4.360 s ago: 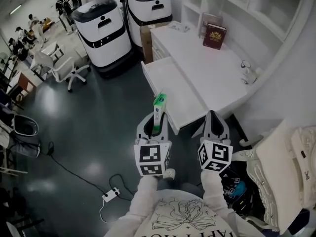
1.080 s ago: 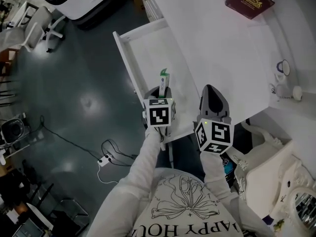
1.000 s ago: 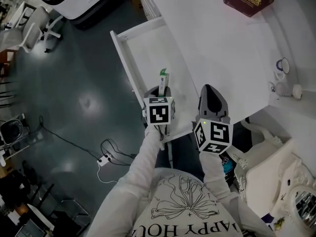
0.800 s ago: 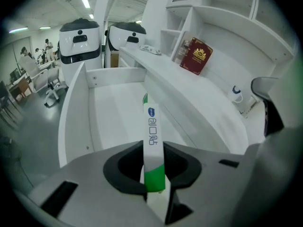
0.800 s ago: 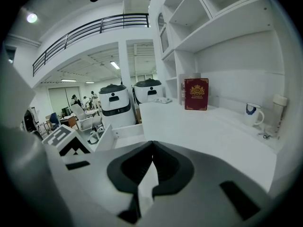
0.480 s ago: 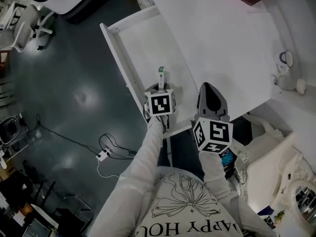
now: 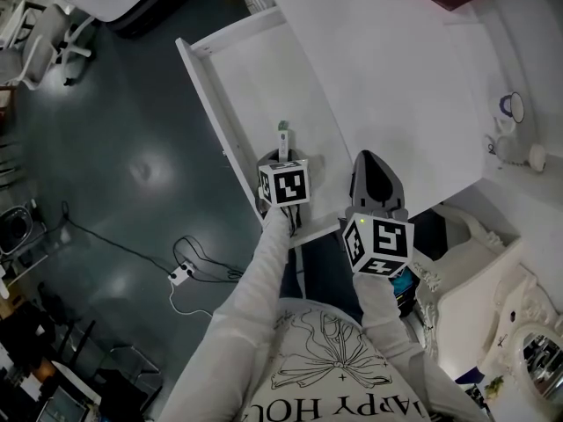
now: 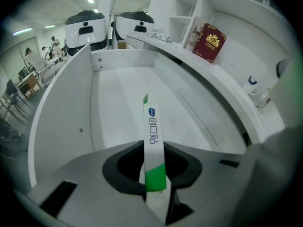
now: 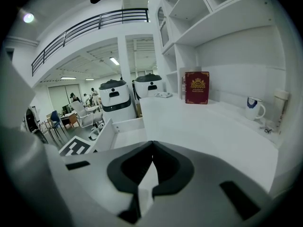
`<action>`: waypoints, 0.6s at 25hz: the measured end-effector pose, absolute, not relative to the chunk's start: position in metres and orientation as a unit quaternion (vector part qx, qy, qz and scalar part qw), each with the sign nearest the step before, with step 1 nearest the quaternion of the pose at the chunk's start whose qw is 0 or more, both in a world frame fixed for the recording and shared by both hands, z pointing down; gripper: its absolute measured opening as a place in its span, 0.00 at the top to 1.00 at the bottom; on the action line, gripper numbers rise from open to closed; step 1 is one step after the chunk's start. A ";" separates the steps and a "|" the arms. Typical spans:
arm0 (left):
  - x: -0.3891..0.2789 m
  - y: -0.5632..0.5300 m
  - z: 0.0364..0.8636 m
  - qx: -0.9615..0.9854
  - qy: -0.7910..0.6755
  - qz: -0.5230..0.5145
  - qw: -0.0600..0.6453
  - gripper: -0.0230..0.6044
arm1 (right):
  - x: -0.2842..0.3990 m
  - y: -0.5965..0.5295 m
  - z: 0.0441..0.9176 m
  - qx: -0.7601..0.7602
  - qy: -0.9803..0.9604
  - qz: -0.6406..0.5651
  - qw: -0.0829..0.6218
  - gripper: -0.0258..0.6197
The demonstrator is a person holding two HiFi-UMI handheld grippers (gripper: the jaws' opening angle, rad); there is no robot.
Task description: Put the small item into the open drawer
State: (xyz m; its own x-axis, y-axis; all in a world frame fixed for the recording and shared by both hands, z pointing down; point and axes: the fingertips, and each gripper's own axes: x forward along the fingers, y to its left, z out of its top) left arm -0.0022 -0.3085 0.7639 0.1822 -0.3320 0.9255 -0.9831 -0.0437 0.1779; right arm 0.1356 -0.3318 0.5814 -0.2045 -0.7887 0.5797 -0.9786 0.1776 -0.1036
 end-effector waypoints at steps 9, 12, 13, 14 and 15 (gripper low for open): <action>0.005 -0.314 0.754 0.651 -0.515 0.315 0.461 0.63 | 0.134 -0.328 0.578 0.598 -0.740 0.233 0.200 0.96; 0.006 -0.316 0.738 0.663 -0.517 0.299 0.452 0.61 | 0.135 -0.328 0.572 0.601 -0.740 0.231 0.197 0.96; 0.006 -0.317 0.730 0.666 -0.520 0.290 0.450 0.61 | 0.135 -0.328 0.568 0.602 -0.740 0.230 0.195 0.96; 0.006 -0.319 0.722 0.669 -0.524 0.281 0.446 0.61 | 0.135 -0.329 0.564 0.603 -0.740 0.227 0.192 0.96; 0.005 -0.321 0.712 0.673 -0.529 0.272 0.440 0.61 | 0.134 -0.331 0.559 0.605 -0.741 0.224 0.188 0.96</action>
